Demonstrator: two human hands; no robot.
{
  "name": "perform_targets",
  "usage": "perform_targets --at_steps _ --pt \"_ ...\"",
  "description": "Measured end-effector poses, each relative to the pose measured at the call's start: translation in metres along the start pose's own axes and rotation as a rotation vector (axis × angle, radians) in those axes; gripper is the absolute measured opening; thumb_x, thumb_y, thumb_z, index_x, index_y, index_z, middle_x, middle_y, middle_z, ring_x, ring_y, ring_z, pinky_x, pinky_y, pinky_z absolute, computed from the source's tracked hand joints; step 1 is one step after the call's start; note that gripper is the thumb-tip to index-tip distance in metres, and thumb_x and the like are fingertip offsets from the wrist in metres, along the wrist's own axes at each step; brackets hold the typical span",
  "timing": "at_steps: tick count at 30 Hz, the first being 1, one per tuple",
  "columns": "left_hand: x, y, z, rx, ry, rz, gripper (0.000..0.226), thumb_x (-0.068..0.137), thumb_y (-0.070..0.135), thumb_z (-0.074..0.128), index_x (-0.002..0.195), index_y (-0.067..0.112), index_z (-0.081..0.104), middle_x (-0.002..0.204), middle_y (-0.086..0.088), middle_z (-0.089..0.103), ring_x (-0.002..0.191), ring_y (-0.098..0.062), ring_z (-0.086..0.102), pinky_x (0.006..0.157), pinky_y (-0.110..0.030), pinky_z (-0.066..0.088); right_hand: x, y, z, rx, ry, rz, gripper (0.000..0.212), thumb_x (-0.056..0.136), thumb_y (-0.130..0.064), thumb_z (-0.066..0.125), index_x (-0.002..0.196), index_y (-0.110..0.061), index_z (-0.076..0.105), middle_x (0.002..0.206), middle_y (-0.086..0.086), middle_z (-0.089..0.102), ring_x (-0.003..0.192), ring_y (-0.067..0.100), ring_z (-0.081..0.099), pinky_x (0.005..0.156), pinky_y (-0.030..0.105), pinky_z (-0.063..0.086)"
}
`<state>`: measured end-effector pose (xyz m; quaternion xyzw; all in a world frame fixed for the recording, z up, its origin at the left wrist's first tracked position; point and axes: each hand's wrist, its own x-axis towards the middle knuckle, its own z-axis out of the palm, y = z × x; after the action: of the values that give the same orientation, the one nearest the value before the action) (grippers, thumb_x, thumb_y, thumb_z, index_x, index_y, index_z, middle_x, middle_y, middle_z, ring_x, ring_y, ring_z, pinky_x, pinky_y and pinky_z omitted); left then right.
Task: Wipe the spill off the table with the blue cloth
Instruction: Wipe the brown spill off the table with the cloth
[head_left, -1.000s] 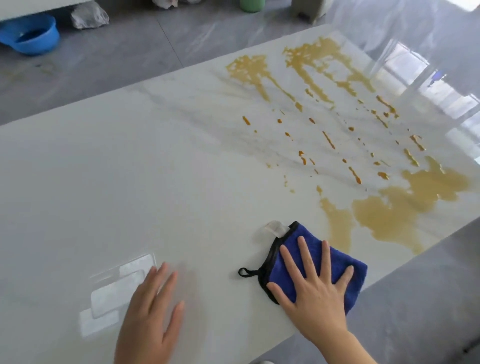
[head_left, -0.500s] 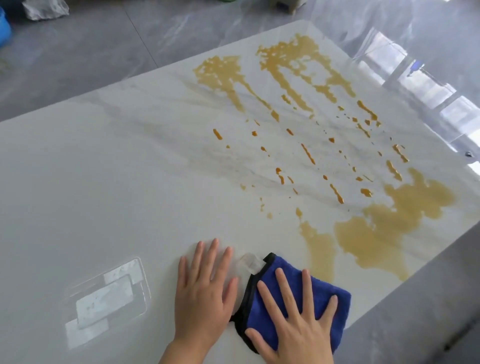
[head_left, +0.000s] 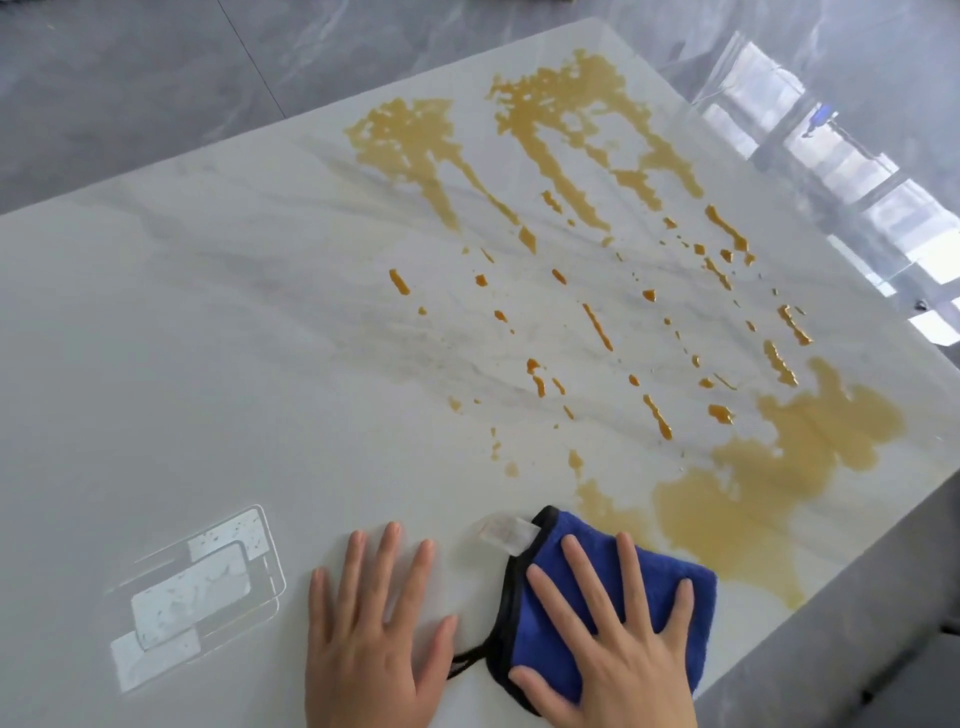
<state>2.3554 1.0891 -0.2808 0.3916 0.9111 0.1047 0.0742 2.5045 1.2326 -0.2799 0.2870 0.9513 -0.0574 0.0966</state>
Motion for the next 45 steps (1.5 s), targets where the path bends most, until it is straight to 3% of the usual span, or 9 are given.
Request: perform_targets --at_steps 6,12,16,20,24,29,36,39,45 --pt "0.000 0.002 0.001 0.020 0.011 -0.003 0.053 0.090 0.053 0.027 0.128 0.023 0.047 0.134 -0.010 0.052 0.131 -0.029 0.036 0.114 -0.041 0.016 0.031 0.062 -0.015 -0.015 -0.043 -0.025 0.071 0.079 -0.079 0.016 0.133 -0.040 0.041 0.149 -0.004 0.037 0.140 0.036 0.022 0.093 0.079 0.021" --pt "0.002 0.005 0.001 0.022 0.005 -0.013 0.054 0.091 0.055 0.025 0.126 0.021 0.047 0.130 -0.012 0.056 0.130 -0.028 0.036 0.116 -0.037 0.012 0.003 0.114 -0.009 -0.016 -0.033 0.017 0.074 0.079 -0.080 0.013 0.142 -0.043 0.024 0.160 -0.009 -0.005 0.147 0.033 -0.003 0.095 0.075 0.017" --pt "0.002 0.009 0.000 0.008 -0.008 -0.042 0.054 0.091 0.057 0.023 0.130 0.024 0.044 0.133 -0.011 0.054 0.142 -0.020 0.021 0.112 -0.047 0.020 -0.013 0.072 0.011 -0.017 0.105 -0.268 0.043 0.097 -0.049 0.021 0.139 -0.046 0.030 0.156 0.002 0.018 0.145 0.038 0.004 0.092 0.077 0.024" --pt "0.003 0.012 0.000 0.014 -0.029 -0.069 0.057 0.092 0.058 0.022 0.129 0.022 0.045 0.135 -0.010 0.052 0.145 -0.009 0.011 0.114 -0.045 0.016 0.035 0.047 -0.006 0.089 0.099 -0.419 0.063 0.076 -0.077 0.037 0.132 -0.048 0.042 0.149 -0.008 0.040 0.143 0.037 0.020 0.098 0.075 0.018" --pt "0.004 0.013 -0.004 0.004 -0.036 -0.064 0.055 0.092 0.059 0.019 0.135 0.029 0.035 0.154 0.005 0.027 0.145 -0.005 0.006 0.114 -0.043 0.014 0.086 0.092 -0.028 -0.004 0.100 -0.250 0.065 0.074 -0.075 0.037 0.131 -0.044 0.048 0.146 -0.007 0.045 0.138 0.037 0.031 0.093 0.078 0.024" --pt "0.002 0.012 0.000 -0.024 -0.016 -0.066 0.056 0.092 0.058 0.022 0.131 0.023 0.043 0.134 -0.011 0.053 0.145 -0.005 0.008 0.117 -0.037 0.009 0.050 0.155 -0.026 -0.016 -0.070 0.019 0.072 0.081 -0.077 0.017 0.138 -0.038 0.035 0.153 0.000 0.031 0.143 0.038 0.016 0.094 0.081 0.019" --pt "0.000 0.012 0.002 -0.041 -0.001 -0.053 0.063 0.092 0.057 0.022 0.125 0.014 0.054 0.135 -0.012 0.052 0.142 -0.018 0.017 0.116 -0.039 0.010 0.024 0.087 -0.014 0.018 -0.051 -0.290 0.071 0.073 -0.081 0.035 0.134 -0.046 0.040 0.152 -0.006 0.032 0.140 0.040 0.023 0.095 0.078 0.019" --pt "0.001 0.011 0.003 -0.035 0.008 -0.051 0.063 0.092 0.058 0.023 0.124 0.014 0.055 0.134 -0.012 0.053 0.138 -0.022 0.021 0.116 -0.039 0.011 0.073 0.098 -0.027 0.014 -0.004 -0.228 0.068 0.076 -0.077 0.035 0.136 -0.045 0.040 0.151 -0.007 0.035 0.141 0.036 0.025 0.096 0.078 0.021" --pt "0.000 0.009 0.004 -0.031 0.022 -0.046 0.059 0.092 0.058 0.025 0.126 0.018 0.052 0.134 -0.011 0.053 0.141 -0.020 0.020 0.116 -0.040 0.012 0.089 0.187 -0.041 0.009 -0.100 0.265 0.078 0.072 -0.086 0.007 0.143 -0.053 0.005 0.145 -0.026 -0.021 0.144 0.019 -0.023 0.110 0.069 -0.001"
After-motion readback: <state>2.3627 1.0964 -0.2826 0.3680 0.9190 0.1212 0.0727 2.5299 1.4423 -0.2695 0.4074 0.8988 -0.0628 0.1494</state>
